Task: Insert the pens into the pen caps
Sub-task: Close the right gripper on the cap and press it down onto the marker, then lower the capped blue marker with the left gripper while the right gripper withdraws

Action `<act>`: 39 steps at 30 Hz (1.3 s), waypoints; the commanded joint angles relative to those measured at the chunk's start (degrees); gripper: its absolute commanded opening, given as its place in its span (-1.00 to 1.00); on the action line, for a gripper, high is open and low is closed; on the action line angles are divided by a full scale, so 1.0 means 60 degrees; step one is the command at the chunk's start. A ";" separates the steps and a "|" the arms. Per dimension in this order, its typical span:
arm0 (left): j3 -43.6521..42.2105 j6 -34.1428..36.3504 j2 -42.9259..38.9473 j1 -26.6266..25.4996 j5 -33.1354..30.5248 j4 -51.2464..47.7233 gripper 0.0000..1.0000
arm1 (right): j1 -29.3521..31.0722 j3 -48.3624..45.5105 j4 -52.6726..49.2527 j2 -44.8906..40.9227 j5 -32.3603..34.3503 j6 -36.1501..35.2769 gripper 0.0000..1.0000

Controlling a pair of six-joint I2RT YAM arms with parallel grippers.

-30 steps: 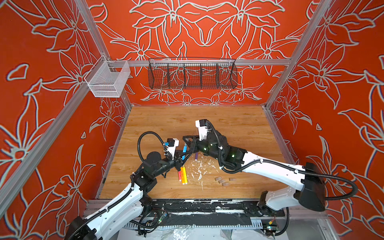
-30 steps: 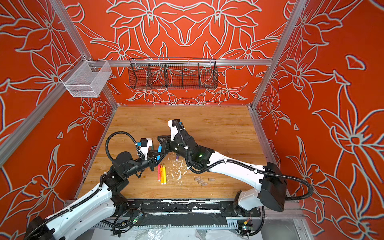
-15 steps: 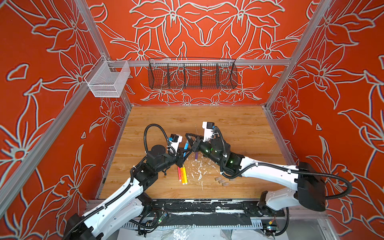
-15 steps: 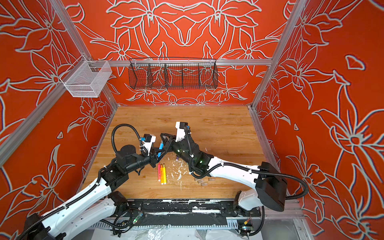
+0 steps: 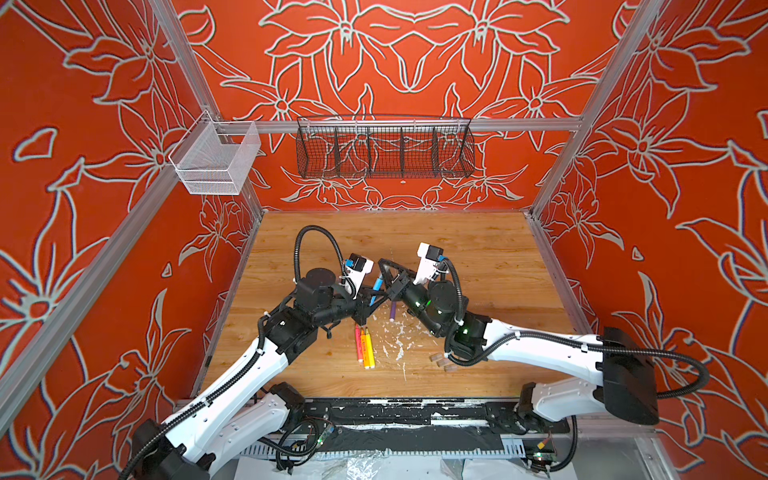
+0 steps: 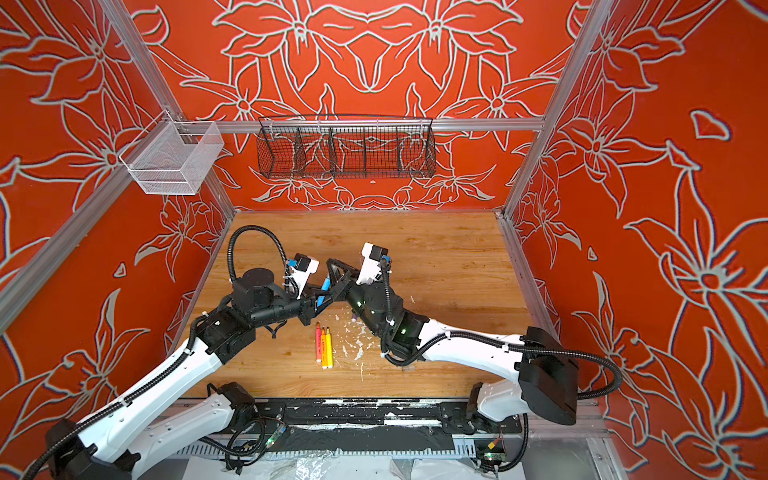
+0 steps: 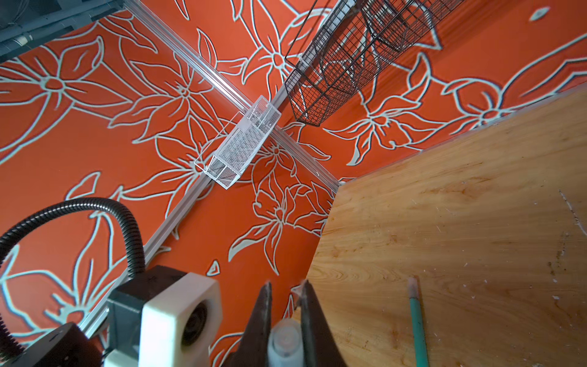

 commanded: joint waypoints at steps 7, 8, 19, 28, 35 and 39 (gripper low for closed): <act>0.1143 -0.1459 0.0470 0.1344 -0.3365 0.2835 -1.00 | 0.1828 -0.0627 -0.3394 -0.0713 -0.2798 -0.0263 -1.00; 0.1094 -0.1536 0.0473 0.1342 -0.3417 0.2585 -1.00 | 0.1615 -0.0595 -0.3803 -0.0981 -0.2669 -0.0351 -0.94; -0.0154 -0.3812 0.1524 0.1335 -0.5031 -0.0288 -1.00 | -0.0826 -0.0502 -0.7143 -0.4014 -0.1562 -0.1756 -0.02; 0.0395 -0.3407 0.3831 0.1339 -0.5482 -0.1071 -1.00 | -0.2058 -0.1137 -0.7605 -0.4510 0.0969 -0.4254 0.27; 0.1267 -0.3747 0.5380 0.1331 -0.5756 -0.2149 -1.00 | -0.4405 -0.2587 -0.7596 -0.4930 0.2365 -0.4460 0.41; 0.1673 -0.3776 0.6149 0.1328 -0.5663 -0.2611 -1.00 | -0.5671 -0.3725 -0.6700 -0.4940 0.1908 -0.4259 0.45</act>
